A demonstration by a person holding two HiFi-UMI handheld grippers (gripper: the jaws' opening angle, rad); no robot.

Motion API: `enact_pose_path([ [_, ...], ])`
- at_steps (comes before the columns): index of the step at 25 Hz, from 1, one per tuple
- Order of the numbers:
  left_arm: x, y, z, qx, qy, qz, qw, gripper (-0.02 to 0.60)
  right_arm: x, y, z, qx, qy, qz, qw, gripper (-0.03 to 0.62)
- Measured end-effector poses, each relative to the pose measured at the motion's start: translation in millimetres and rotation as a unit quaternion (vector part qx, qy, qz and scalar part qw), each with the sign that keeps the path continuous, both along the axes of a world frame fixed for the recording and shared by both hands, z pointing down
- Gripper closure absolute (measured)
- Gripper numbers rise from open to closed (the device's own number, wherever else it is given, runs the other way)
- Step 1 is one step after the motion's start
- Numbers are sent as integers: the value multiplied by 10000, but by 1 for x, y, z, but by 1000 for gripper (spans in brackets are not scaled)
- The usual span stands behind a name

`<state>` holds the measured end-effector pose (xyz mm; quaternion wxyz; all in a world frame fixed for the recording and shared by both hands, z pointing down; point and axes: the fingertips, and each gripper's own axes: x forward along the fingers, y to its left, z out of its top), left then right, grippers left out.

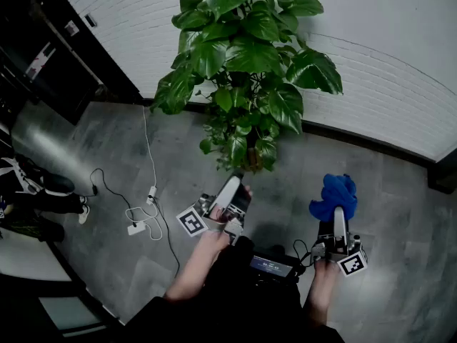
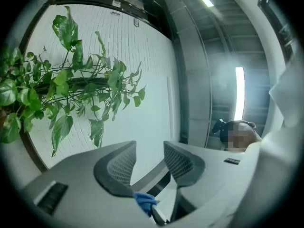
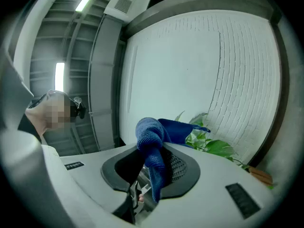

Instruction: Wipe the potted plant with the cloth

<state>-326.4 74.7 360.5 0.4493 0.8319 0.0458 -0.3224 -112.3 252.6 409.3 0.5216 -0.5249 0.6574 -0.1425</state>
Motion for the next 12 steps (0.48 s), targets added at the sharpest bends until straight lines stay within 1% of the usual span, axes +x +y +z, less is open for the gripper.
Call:
enact_pose_path([
  [5, 11, -3, -10, 59, 85, -82, 9999, 407, 5, 1, -8, 34, 93, -68, 9999, 499],
  [7, 15, -10, -14, 56, 151, -152, 9998, 400, 10, -3, -6, -75, 310, -34, 9995, 499],
  [9, 20, -20, -18, 84, 201, -230, 9995, 357, 15, -11, -7, -145, 531, 8, 9985, 499],
  [12, 29, -38, -25, 206, 231, -345, 9989, 310, 20, -27, -15, -216, 685, 30, 9974, 499],
])
